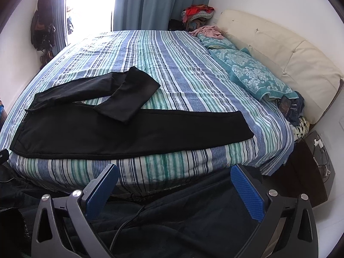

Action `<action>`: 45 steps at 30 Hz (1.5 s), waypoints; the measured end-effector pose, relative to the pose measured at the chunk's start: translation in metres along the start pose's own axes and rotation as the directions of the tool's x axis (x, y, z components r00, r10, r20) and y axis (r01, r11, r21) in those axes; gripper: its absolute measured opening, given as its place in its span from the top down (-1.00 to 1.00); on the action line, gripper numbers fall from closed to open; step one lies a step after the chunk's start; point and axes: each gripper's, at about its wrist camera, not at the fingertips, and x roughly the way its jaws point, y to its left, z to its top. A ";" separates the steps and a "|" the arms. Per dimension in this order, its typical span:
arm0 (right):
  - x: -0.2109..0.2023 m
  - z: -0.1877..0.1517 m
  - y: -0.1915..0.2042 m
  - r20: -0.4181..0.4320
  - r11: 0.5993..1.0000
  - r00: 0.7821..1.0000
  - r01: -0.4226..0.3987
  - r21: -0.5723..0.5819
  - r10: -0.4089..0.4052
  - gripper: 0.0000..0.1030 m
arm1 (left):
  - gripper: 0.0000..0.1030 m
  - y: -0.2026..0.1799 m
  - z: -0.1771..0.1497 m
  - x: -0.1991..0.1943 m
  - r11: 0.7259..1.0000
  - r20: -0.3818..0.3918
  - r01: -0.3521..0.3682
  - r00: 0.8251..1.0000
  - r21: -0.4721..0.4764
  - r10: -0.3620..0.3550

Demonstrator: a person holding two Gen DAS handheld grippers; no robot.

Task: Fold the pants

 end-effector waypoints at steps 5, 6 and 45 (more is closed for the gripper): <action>-0.002 0.000 0.001 0.003 1.000 1.000 0.006 -0.006 -0.006 -1.00 | -0.98 0.000 0.000 0.000 1.000 -0.002 -0.001 1.000 0.000 0.001; -0.002 -0.001 0.002 0.004 1.000 1.000 0.007 -0.008 -0.007 -1.00 | -0.98 0.000 0.000 0.000 1.000 -0.003 -0.001 1.000 -0.001 0.001; -0.015 -0.002 0.037 0.035 0.985 0.995 -0.084 -0.151 0.091 -1.00 | -0.98 0.014 -0.012 -0.008 0.998 0.000 -0.040 0.999 -0.049 0.040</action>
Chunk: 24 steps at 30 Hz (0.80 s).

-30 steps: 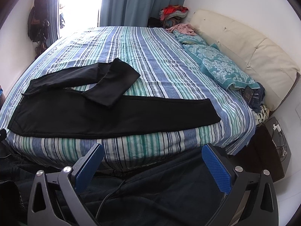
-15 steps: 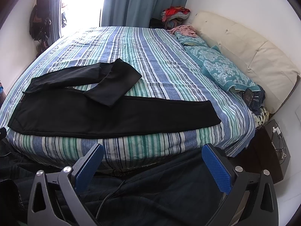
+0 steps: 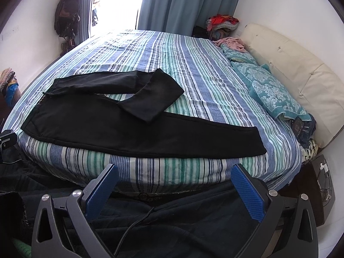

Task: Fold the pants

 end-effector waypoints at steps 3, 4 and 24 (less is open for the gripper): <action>-0.003 0.000 0.005 0.014 1.000 1.000 -0.010 -0.017 0.010 -1.00 | -0.98 0.000 0.000 0.001 1.000 -0.005 0.000 1.000 0.001 0.000; -0.003 0.000 0.005 0.015 1.000 1.000 -0.013 -0.018 0.013 -1.00 | -0.98 0.000 0.000 0.001 1.000 -0.006 0.000 1.000 0.002 0.000; -0.002 0.001 0.011 0.026 0.998 0.998 -0.052 -0.041 0.053 -1.00 | -0.98 -0.001 -0.001 0.005 1.000 -0.017 0.001 1.000 0.013 -0.001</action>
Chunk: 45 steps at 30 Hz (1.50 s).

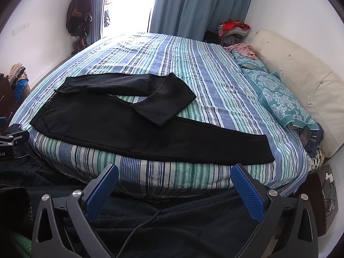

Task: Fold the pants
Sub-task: 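Grasp the folded-back black trouser leg hem with the right tool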

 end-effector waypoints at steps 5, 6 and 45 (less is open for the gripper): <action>0.000 0.000 0.002 -0.005 1.000 1.000 -0.018 -0.012 0.018 -1.00 | -0.98 0.000 -0.001 0.002 1.000 -0.002 -0.002 1.000 0.001 0.002; 0.000 0.000 0.004 -0.004 0.999 0.999 -0.038 -0.019 0.038 -1.00 | -0.98 -0.001 -0.002 0.002 1.000 -0.003 -0.004 1.000 0.001 0.004; 0.305 0.086 0.102 -0.227 0.721 0.950 -0.311 -0.619 0.215 0.46 | -0.98 0.004 0.030 0.043 0.999 -0.004 -0.047 0.999 -0.025 0.047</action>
